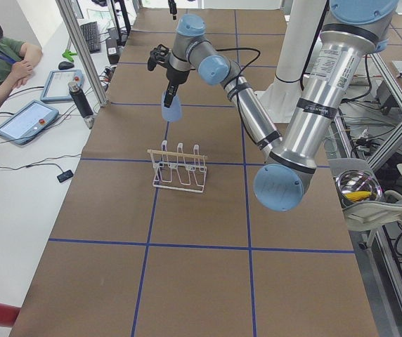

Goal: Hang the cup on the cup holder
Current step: 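Lower the cup onto a rack peg with the left gripper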

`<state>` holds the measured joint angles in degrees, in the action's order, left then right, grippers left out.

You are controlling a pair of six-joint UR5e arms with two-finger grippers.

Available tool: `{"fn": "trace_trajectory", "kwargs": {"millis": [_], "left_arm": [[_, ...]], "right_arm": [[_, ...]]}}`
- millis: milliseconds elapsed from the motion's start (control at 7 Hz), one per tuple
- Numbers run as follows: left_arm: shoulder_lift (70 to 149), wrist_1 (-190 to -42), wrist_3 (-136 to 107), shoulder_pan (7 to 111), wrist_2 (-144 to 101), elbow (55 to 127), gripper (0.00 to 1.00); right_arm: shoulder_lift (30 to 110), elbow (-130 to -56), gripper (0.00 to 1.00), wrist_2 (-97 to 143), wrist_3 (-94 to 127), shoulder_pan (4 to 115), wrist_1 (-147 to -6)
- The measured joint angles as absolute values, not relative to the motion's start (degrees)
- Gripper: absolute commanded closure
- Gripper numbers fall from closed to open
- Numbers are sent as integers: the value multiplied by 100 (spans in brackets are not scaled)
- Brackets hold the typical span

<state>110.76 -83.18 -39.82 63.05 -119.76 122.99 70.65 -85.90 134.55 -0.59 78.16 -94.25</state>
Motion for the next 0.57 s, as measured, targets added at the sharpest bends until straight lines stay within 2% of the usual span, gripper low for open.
{"fn": "trace_trajectory", "kwargs": {"millis": [571], "left_arm": [[11484, -8561, -3604, 6285, -11758, 11221, 100]], "right_arm": [[7142, -8614, 0, 13524, -62, 7875, -9554]]}}
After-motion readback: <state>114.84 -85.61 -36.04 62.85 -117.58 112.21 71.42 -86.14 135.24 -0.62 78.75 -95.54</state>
